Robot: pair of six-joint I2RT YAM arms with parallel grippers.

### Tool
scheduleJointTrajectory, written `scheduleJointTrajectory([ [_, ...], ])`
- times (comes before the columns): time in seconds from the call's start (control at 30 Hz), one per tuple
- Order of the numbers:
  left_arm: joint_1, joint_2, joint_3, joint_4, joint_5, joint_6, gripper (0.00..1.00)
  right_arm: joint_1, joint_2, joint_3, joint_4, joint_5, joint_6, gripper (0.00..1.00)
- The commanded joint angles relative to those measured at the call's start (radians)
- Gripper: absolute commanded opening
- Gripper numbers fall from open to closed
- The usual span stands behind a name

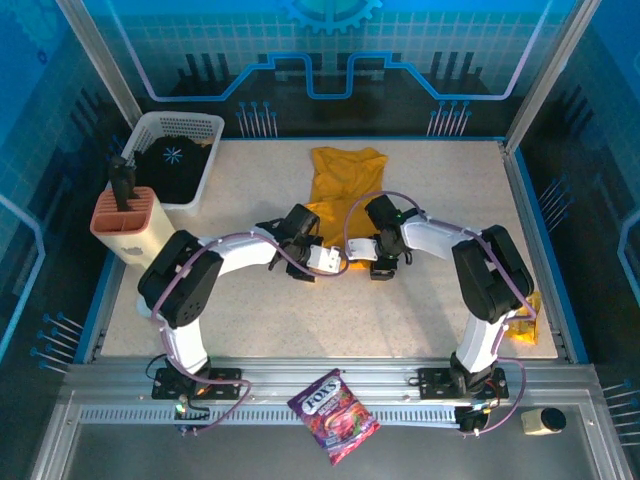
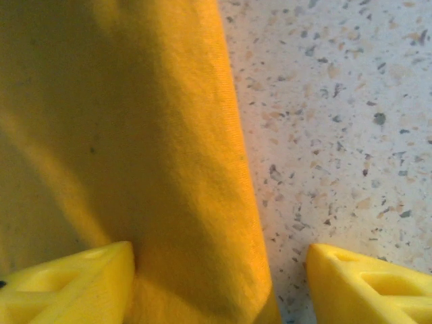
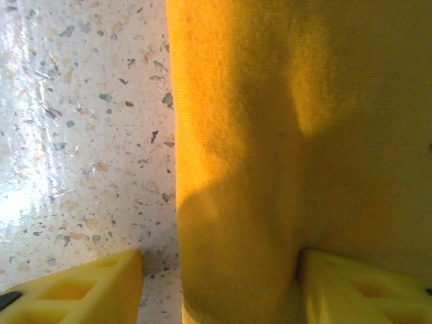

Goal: Fold and stack the t-shirts

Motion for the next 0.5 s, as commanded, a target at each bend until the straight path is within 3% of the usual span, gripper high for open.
scheduleJointTrajectory([
  [0.0,0.013,0.053,0.046,-0.001,0.006,0.03,0.61,-0.025,0.06,0.031,0.017,0.031,-0.021,0.58],
  [0.23,0.014,0.109,0.084,-0.002,-0.038,0.014,0.29,-0.03,0.108,0.061,0.009,0.023,-0.024,0.4],
  [0.4,0.002,0.052,0.028,0.02,-0.062,0.006,0.0,-0.028,0.091,0.039,0.01,0.015,-0.008,0.19],
  [0.47,-0.009,0.004,-0.01,0.03,-0.071,-0.002,0.0,-0.025,0.057,0.012,0.009,0.0,0.0,0.09],
])
